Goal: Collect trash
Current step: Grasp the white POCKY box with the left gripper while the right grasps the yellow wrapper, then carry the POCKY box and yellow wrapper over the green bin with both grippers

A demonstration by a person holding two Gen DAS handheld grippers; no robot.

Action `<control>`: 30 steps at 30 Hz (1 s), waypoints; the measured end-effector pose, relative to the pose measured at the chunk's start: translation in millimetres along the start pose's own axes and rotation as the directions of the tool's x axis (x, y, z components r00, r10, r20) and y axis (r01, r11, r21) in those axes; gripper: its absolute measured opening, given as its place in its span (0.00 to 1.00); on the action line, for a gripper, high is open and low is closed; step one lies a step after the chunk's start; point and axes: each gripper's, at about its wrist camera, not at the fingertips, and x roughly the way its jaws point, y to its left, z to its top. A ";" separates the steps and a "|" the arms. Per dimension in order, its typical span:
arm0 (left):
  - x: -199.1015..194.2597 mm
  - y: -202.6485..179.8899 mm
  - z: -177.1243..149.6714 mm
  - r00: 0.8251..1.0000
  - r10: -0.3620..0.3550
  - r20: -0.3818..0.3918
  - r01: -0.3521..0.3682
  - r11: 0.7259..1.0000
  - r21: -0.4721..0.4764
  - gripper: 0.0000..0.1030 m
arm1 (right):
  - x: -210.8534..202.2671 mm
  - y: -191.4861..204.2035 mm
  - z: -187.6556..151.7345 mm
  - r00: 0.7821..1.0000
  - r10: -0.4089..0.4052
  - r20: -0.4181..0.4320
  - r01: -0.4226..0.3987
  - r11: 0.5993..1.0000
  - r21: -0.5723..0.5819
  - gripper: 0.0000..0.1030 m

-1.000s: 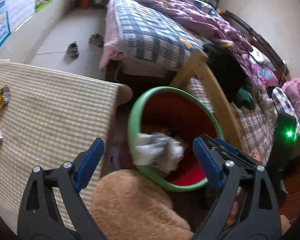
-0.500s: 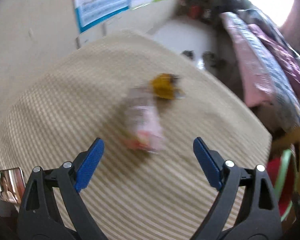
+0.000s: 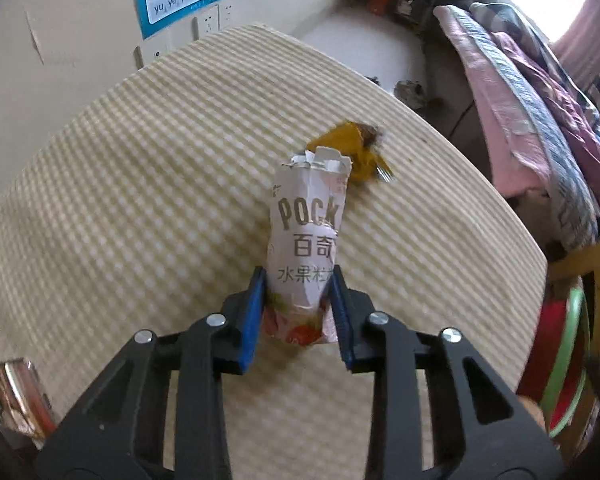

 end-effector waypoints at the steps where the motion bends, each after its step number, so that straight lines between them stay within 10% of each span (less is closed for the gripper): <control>1: -9.6 2.7 -11.0 1.000 -0.014 0.003 0.014 1.000 0.001 0.30 | 12.6 19.6 7.2 0.999 0.032 -0.008 -0.032 0.999 -0.037 0.55; 11: -61.4 61.0 -118.9 0.996 -0.042 -0.085 0.036 0.997 -0.070 0.30 | 141.3 172.2 60.9 0.985 0.144 -0.098 -0.165 0.954 -0.252 0.61; 18: -63.6 84.3 -130.7 0.995 -0.034 -0.089 0.022 0.990 -0.136 0.35 | 200.7 219.9 67.2 0.975 0.108 -0.195 -0.155 0.956 -0.247 0.61; 22: -60.6 83.4 -130.6 0.996 -0.031 -0.088 0.019 0.992 -0.127 0.41 | 219.0 225.2 65.7 0.966 0.080 -0.244 -0.143 0.958 -0.250 0.29; 30: -56.2 85.2 -129.1 0.996 -0.045 -0.081 0.031 0.986 -0.163 0.54 | 161.3 211.8 51.4 0.971 0.166 -0.174 -0.217 0.916 -0.336 0.27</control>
